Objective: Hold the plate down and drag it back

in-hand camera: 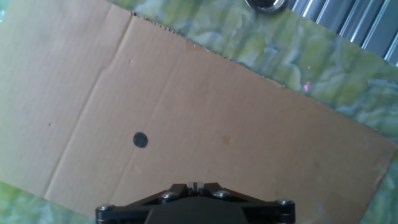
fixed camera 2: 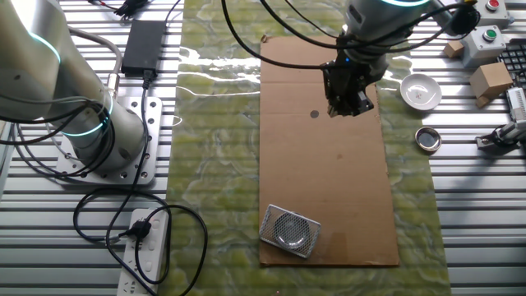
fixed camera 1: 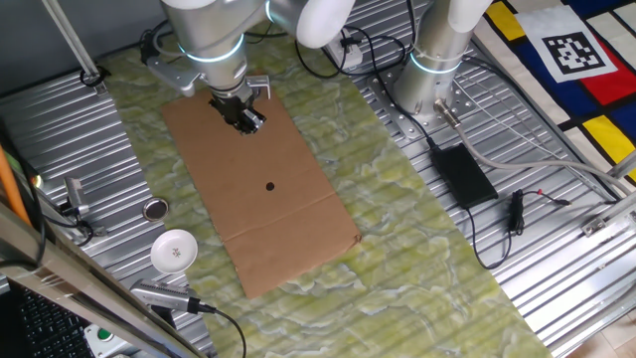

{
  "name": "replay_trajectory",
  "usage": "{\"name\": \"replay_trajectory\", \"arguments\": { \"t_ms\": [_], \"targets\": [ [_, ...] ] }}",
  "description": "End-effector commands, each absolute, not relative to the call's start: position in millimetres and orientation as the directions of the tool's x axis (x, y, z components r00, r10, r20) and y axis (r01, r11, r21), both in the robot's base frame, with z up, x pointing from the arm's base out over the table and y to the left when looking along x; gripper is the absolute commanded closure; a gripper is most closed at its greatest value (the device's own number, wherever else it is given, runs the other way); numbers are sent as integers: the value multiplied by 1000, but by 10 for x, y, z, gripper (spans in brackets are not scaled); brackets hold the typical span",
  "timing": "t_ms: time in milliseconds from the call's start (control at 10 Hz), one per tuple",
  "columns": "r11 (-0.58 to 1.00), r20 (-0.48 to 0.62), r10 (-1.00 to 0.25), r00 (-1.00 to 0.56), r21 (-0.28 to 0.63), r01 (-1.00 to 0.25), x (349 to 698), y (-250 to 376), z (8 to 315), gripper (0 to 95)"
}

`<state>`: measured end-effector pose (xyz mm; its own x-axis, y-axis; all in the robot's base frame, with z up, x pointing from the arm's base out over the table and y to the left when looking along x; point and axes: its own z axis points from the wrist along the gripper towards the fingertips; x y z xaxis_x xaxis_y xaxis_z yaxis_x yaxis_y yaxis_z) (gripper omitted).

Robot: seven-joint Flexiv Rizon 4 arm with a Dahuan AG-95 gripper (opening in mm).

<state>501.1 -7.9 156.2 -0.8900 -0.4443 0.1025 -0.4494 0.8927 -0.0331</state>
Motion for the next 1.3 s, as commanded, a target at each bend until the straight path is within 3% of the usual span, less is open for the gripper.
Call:
{"name": "replay_trajectory", "arguments": {
  "t_ms": [100, 300, 600, 1300],
  "targets": [
    [856, 132, -493, -860, -104, -507, 5016, -78, 1559, 950],
    [867, 170, -424, -889, -205, -453, 5016, -78, 1559, 950],
    [876, 161, -418, -894, -188, -444, 5016, -78, 1559, 950],
    [801, 242, -540, -806, -148, -581, 5016, -80, 1558, 950]
  ]
}}
